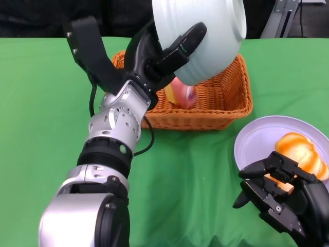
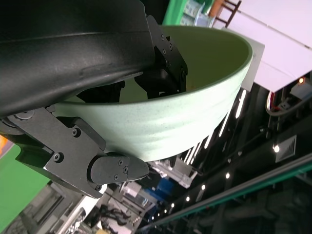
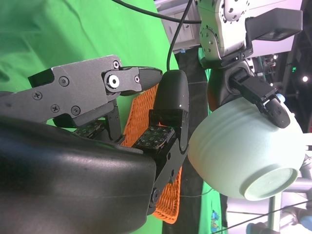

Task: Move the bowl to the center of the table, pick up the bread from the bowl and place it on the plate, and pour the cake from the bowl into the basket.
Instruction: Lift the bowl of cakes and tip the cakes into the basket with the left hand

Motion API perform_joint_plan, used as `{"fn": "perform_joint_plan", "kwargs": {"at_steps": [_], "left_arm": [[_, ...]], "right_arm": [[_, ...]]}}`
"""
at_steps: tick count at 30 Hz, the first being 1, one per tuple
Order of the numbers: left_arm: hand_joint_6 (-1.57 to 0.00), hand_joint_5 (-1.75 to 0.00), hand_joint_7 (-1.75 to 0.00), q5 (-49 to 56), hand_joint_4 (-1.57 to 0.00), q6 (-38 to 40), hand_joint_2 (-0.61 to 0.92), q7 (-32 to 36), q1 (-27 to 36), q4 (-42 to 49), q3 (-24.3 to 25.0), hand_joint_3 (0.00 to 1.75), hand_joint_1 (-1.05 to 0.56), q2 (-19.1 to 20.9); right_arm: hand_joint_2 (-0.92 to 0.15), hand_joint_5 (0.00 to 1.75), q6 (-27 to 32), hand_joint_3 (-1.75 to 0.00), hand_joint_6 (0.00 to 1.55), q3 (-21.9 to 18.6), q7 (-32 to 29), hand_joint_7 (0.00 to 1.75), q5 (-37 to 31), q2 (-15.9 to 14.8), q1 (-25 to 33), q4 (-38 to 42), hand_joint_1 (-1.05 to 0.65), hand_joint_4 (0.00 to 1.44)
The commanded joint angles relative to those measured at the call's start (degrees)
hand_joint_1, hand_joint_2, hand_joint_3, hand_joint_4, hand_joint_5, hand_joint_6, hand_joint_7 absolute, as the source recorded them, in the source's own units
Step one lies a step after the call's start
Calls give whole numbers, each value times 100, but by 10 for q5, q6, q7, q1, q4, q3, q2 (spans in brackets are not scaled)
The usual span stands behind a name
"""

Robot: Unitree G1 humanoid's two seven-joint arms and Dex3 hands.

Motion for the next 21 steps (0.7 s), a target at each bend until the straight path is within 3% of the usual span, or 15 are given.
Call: {"fn": "perform_joint_plan", "kwargs": {"at_steps": [1, 7, 12, 21], "left_arm": [[-79, -153, -121, -5, -70, 3, 85, -16, -25, 6, 4, 74, -7, 7], [-83, -150, -116, -27, -74, 40, 88, -23, -36, 20, 27, 66, -9, 11], [-73, -158, -126, -50, -69, 78, 92, -18, -41, 22, 47, 60, -18, 11], [-67, -161, -138, -76, -67, 122, 92, -17, -48, 20, 73, 58, -19, 14]], "right_arm": [[-92, 140, -22, -21, 69, 0, 5, 106, 2, 0, 2, 13, -28, 69], [-92, 141, -28, -21, 69, 1, 7, 106, 6, 0, 1, 19, -27, 69], [-92, 142, -29, -22, 69, 1, 6, 105, 1, 0, 1, 18, -26, 68], [-92, 142, -29, -21, 69, 0, 4, 105, 0, -1, 0, 22, -26, 68]]}}
